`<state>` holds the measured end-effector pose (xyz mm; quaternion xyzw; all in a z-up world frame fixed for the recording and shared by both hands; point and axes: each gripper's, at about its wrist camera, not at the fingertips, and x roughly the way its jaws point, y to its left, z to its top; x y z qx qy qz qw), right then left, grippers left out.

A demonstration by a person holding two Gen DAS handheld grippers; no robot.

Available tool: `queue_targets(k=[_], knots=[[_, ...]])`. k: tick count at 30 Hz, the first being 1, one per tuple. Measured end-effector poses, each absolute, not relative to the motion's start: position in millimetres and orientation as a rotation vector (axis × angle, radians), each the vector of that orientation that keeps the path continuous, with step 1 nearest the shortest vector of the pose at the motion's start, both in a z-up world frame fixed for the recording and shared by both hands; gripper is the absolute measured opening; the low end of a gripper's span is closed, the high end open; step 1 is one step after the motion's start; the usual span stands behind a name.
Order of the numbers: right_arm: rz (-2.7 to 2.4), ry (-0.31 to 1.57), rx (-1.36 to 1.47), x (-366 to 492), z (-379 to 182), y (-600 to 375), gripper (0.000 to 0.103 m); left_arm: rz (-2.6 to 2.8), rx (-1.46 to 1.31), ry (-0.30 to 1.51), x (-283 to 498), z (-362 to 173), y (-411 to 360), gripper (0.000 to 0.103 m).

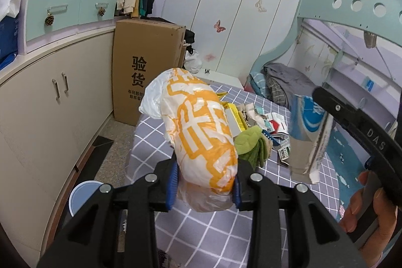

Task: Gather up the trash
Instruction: 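Carry both items to the blue wastebasket and open both tools to drop them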

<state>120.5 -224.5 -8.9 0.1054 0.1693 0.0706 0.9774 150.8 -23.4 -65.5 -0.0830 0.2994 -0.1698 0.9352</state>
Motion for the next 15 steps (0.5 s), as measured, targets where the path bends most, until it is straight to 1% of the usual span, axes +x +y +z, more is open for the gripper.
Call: queue_targets(k=[4,10,15], knots=[[0.256,0.352,0.200,127.0,-4.4,-182.0,0.033,-0.308,-0.191,0.600,145.6,-68.0,11.2,0.033],[0.459,0.417,0.180,160.2,-20.7,-92.8,0.033,-0.153,-0.223,0.618,147.3,-86.8,88.6,0.033],[0.586,0.518,0.168,201.7,-59.2,-8.0,0.033,0.007,-0.276,0.710,169.7,-129.7,165.7,0.033]])
